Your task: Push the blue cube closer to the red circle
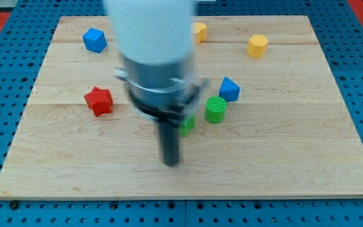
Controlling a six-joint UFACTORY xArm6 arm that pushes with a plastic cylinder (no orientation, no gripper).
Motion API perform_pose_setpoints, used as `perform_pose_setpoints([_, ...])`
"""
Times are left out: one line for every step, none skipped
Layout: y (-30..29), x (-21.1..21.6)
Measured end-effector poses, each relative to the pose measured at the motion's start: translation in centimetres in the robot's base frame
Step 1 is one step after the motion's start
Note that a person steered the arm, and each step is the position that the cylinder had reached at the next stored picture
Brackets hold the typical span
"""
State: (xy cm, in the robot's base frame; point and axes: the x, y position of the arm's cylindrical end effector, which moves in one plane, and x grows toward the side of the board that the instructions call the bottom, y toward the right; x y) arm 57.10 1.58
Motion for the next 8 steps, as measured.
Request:
perform_pose_setpoints([5.6, -2.6])
perform_pose_setpoints([0.5, -5.5])
perform_pose_setpoints([-3.5, -6.6])
perform_pose_setpoints([-2.2, -3.7])
perform_pose_setpoints([-0.4, 2.4])
perform_pose_setpoints([-2.8, 3.1])
perform_pose_setpoints([-17.8, 2.3])
perform_pose_setpoints([-26.2, -5.9])
